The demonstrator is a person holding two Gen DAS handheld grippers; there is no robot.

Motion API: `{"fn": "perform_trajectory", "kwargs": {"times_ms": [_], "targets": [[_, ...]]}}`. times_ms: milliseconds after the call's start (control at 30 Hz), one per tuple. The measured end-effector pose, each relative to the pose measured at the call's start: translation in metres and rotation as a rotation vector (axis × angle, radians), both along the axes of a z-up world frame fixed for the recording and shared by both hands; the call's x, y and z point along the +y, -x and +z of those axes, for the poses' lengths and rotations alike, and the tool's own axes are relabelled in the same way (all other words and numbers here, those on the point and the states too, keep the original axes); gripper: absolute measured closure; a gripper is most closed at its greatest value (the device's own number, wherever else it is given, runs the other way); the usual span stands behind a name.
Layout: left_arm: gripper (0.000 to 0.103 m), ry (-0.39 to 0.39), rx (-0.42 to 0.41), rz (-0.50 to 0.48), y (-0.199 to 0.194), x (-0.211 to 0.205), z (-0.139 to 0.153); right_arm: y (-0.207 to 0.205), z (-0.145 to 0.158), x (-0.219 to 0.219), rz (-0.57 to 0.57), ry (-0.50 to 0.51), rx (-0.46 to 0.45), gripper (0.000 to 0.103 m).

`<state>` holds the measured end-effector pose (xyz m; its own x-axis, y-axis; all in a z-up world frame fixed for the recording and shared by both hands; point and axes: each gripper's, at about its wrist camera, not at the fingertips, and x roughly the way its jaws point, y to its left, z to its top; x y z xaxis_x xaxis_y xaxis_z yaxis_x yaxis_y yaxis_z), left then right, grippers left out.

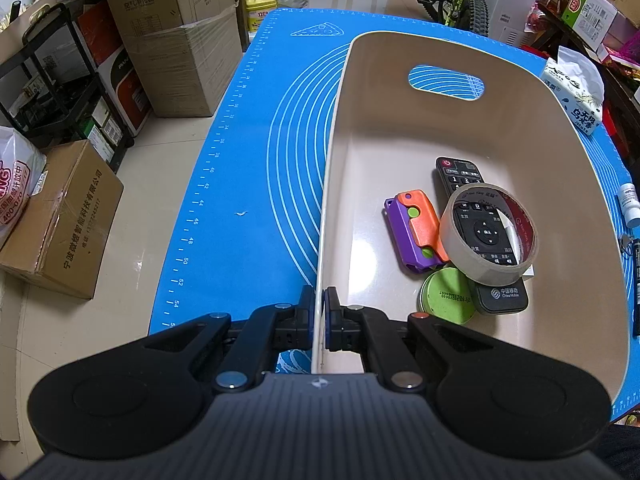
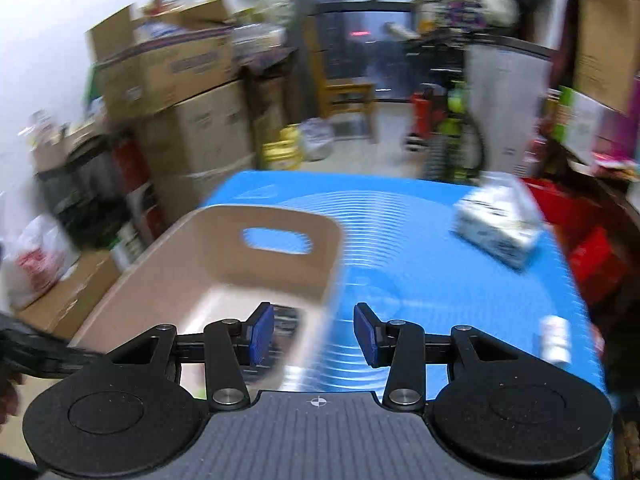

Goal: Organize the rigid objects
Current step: 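Return the right gripper and grasp the black marker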

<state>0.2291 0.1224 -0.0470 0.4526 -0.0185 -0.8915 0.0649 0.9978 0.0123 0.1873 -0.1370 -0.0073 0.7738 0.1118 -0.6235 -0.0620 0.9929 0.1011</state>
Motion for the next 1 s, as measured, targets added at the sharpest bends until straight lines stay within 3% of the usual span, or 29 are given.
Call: {"fn": "perform_trajectory", "kwargs": {"times_ms": [233,600,1000], "targets": [[0.097,-0.001,0.0,0.0,0.0,0.0,0.0,0.01,-0.034,-0.057,-0.155,0.091,0.098,0.047],[0.097,-0.003,0.0,0.0,0.0,0.001,0.0,0.015,-0.091,-0.117,-0.358,0.122,0.188,0.047],[0.097,-0.005,-0.001,-0.001,0.0,0.002,0.0,0.008,-0.124,-0.136,-0.422,0.134,0.274,0.051]]}}
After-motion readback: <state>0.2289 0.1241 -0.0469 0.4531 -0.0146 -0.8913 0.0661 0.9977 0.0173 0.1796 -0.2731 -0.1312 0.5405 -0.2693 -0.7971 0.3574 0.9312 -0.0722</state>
